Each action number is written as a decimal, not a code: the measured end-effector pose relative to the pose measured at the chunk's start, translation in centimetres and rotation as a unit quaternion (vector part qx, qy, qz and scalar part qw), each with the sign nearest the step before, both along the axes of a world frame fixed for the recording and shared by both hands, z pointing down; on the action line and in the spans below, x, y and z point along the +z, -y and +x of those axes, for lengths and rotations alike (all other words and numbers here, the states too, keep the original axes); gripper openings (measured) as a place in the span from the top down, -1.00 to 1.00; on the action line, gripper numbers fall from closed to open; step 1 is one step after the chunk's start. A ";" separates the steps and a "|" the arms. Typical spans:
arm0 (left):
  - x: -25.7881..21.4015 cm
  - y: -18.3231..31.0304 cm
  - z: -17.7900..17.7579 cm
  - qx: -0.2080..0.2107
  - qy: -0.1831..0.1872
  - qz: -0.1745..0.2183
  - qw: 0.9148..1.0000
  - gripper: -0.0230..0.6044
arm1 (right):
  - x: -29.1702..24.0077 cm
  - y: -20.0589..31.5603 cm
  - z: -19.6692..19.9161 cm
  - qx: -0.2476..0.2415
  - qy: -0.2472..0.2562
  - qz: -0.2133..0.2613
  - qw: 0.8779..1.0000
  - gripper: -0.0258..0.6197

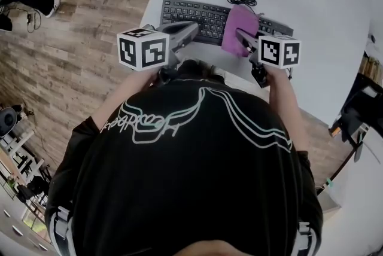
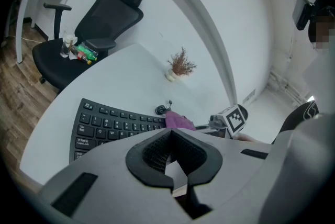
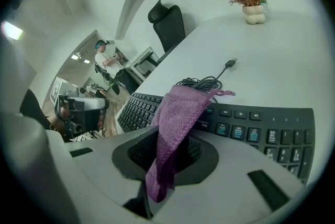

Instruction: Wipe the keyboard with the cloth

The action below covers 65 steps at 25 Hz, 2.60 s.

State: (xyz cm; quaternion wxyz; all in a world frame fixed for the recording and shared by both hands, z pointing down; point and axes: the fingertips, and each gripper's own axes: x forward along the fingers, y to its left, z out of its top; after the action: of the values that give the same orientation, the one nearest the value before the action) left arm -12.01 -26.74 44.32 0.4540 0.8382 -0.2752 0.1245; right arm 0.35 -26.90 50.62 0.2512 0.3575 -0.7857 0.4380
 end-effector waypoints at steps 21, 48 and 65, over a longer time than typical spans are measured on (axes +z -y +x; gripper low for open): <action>0.7 -2.5 6.5 -0.011 0.008 -0.008 1.000 0.91 | 0.7 -1.7 11.0 0.021 -0.021 0.001 1.000 0.73; 0.2 -5.2 13.4 -0.067 0.024 0.003 0.997 0.91 | 1.8 -3.5 20.6 0.033 0.024 0.016 0.999 0.73; -2.1 -8.1 14.0 -0.014 0.012 0.019 1.000 0.91 | -5.6 -7.7 20.3 0.121 0.122 0.142 0.975 0.73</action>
State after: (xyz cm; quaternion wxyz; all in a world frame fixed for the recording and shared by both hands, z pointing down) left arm 2.00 -18.63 42.24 0.4366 0.8411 -0.2945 0.1231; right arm 20.67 -19.20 44.98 0.0450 0.4257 -0.8155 0.3894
